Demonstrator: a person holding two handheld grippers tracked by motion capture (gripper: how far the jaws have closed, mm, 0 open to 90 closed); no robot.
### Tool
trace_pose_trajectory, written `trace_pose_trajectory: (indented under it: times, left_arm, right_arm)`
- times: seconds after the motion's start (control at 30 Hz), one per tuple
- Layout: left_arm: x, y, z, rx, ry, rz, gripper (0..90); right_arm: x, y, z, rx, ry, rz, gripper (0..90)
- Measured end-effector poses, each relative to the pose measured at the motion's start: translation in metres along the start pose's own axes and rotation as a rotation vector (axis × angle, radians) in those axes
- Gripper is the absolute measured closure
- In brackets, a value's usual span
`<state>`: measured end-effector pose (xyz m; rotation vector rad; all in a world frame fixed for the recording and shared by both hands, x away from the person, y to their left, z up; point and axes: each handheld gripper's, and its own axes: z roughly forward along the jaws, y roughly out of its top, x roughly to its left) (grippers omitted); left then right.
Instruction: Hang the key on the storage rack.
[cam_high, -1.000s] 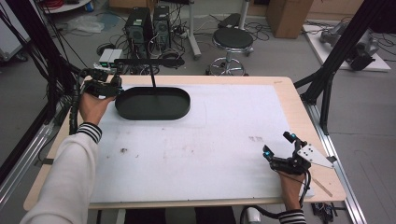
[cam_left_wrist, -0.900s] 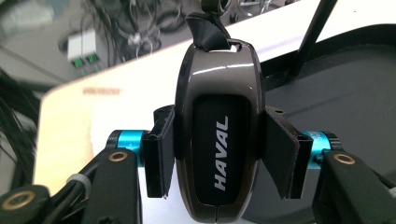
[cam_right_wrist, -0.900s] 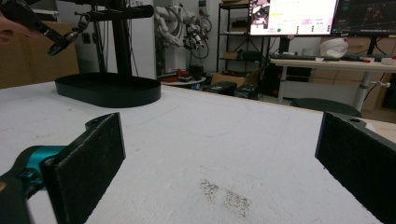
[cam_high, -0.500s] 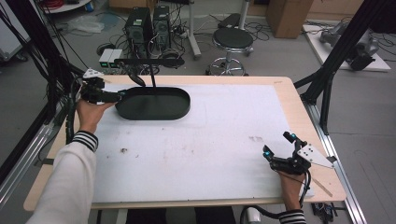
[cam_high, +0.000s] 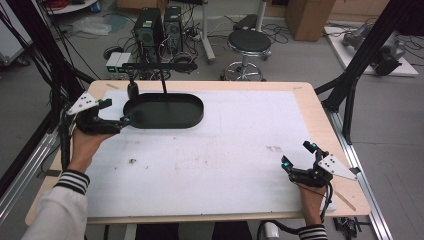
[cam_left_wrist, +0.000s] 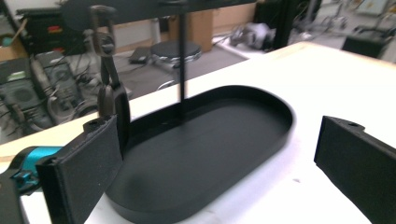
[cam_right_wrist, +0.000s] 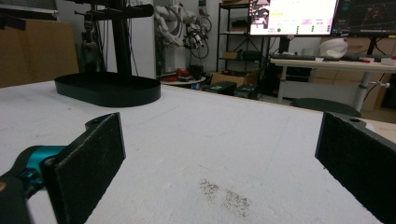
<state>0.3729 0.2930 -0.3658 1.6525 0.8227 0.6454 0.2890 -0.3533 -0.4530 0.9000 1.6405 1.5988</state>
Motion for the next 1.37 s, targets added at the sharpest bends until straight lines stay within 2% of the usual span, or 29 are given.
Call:
trace_pose_trajectory:
  times: [0.1,0.17,0.27,0.4,0.47,0.63,0.7,0.77,0.83,0.9,0.93,0.97,1.0,1.03,1.07,1.13,1.17,1.23,1.37]
  left_arm:
    - [-0.010,-0.009,-0.011,-0.007,-0.032,0.003,1.7]
    - [-0.017,-0.016,-0.019,-0.051,-0.055,-0.006,1.7]
    - [-0.024,-0.027,-0.028,-0.058,-0.050,-0.013,1.7]
    - [-0.035,-0.041,-0.040,-0.119,-0.068,-0.015,1.7]
    - [-0.040,-0.049,-0.045,-0.132,-0.063,-0.005,1.7]
    - [-0.049,-0.071,-0.056,-0.173,-0.074,-0.029,1.7]
    - [-0.052,-0.079,-0.058,-0.182,-0.076,-0.021,1.7]
    - [-0.056,-0.085,-0.060,-0.190,-0.047,-0.003,1.7]
    - [-0.059,-0.089,-0.061,-0.196,-0.042,-0.013,1.7]
    - [-0.061,-0.092,-0.061,-0.206,-0.057,-0.010,1.7]
    - [-0.062,-0.094,-0.060,-0.193,-0.049,0.001,1.7]
    - [-0.062,-0.098,-0.059,-0.181,-0.062,-0.001,1.7]
    - [-0.062,-0.102,-0.058,-0.170,-0.056,-0.018,1.7]
    - [-0.063,-0.102,-0.060,-0.194,-0.039,-0.013,1.7]
    - [-0.063,-0.103,-0.061,-0.212,-0.045,-0.014,1.7]
    - [-0.064,-0.106,-0.064,-0.246,-0.022,-0.015,1.7]
    - [-0.063,-0.106,-0.064,-0.253,-0.025,-0.012,1.7]
    - [-0.063,-0.105,-0.063,-0.238,-0.020,-0.019,1.7]
    - [-0.064,-0.106,-0.064,-0.245,-0.019,-0.015,1.7]
  right_arm:
    - [0.000,0.000,0.000,-0.002,-0.001,-0.004,0.5]
    - [0.000,0.000,0.000,0.000,-0.001,0.000,0.5]
    - [0.000,0.000,0.000,0.001,-0.003,-0.002,0.5]
    - [0.000,0.000,0.001,-0.008,-0.001,-0.009,0.5]
    - [0.000,0.000,0.001,-0.008,-0.001,-0.009,0.5]
    - [0.000,0.000,0.000,-0.007,-0.002,-0.014,0.5]
    - [0.000,0.000,0.000,-0.008,-0.002,-0.016,0.5]
    - [0.000,0.000,0.000,-0.009,-0.001,-0.015,0.5]
    - [0.000,0.000,0.000,-0.008,-0.001,-0.014,0.5]
    - [0.000,0.000,0.000,-0.008,-0.002,-0.013,0.5]
    - [0.000,0.000,0.000,-0.008,-0.002,-0.014,0.5]
    - [0.000,0.000,0.000,-0.009,-0.002,-0.016,0.5]
    - [0.000,0.000,0.000,-0.009,-0.002,-0.016,0.5]
    - [0.000,0.000,0.000,-0.009,-0.002,-0.015,0.5]
    - [0.001,0.000,0.000,-0.007,-0.002,-0.011,0.5]
    - [0.001,0.000,0.000,-0.003,-0.002,-0.003,0.5]
    - [0.001,0.000,0.000,-0.005,0.001,-0.008,0.5]
    - [0.001,0.000,0.000,-0.005,0.002,-0.011,0.5]
    - [0.001,0.000,0.000,-0.003,-0.002,-0.013,0.5]
